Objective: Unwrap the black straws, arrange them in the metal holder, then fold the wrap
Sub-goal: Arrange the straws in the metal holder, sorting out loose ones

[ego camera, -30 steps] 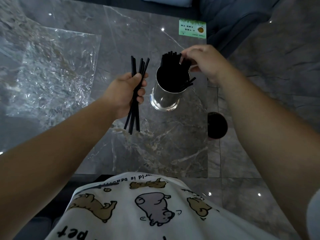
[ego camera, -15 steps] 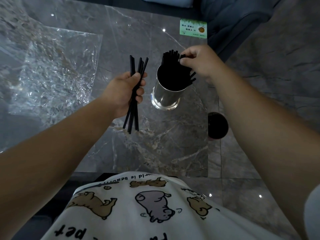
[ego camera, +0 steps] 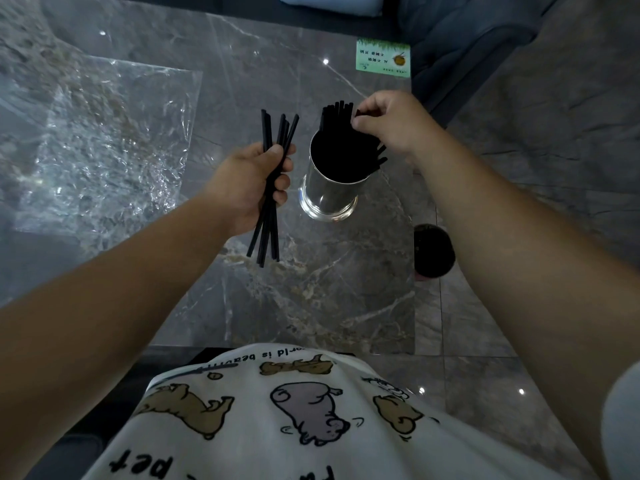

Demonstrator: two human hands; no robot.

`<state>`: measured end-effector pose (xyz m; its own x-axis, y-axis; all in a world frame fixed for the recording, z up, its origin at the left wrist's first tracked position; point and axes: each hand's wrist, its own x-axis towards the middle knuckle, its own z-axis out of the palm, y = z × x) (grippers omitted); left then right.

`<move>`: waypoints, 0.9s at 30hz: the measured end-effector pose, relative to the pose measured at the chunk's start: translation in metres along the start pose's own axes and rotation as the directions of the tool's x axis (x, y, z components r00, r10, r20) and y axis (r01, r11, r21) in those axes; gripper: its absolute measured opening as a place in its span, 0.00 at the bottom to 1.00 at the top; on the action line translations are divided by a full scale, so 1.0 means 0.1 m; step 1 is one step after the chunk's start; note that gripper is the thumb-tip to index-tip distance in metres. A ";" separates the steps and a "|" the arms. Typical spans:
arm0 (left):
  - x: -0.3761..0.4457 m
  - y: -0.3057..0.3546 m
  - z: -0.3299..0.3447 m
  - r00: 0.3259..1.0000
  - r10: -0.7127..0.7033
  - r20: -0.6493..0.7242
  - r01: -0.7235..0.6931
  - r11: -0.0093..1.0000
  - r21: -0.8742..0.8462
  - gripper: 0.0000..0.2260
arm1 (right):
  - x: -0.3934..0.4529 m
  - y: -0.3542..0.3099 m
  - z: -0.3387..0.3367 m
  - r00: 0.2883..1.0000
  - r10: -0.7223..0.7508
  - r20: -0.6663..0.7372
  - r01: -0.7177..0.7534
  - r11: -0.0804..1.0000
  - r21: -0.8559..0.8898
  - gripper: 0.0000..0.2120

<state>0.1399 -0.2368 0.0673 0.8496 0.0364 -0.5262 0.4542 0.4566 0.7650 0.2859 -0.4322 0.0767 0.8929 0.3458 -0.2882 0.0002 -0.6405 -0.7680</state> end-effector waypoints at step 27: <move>-0.04 0.12 -0.01 0.976 0.009 0.217 0.009 0.997 -0.082 0.06 | -0.37 -0.80 -0.04 0.992 -0.106 0.075 0.091 0.980 0.179 0.03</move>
<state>0.1422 -0.2304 0.0782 0.8915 -0.1534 -0.4262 0.4385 0.5278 0.7274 0.2540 -0.3963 0.1510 0.8514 0.4622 -0.2479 0.0004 -0.4731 -0.8810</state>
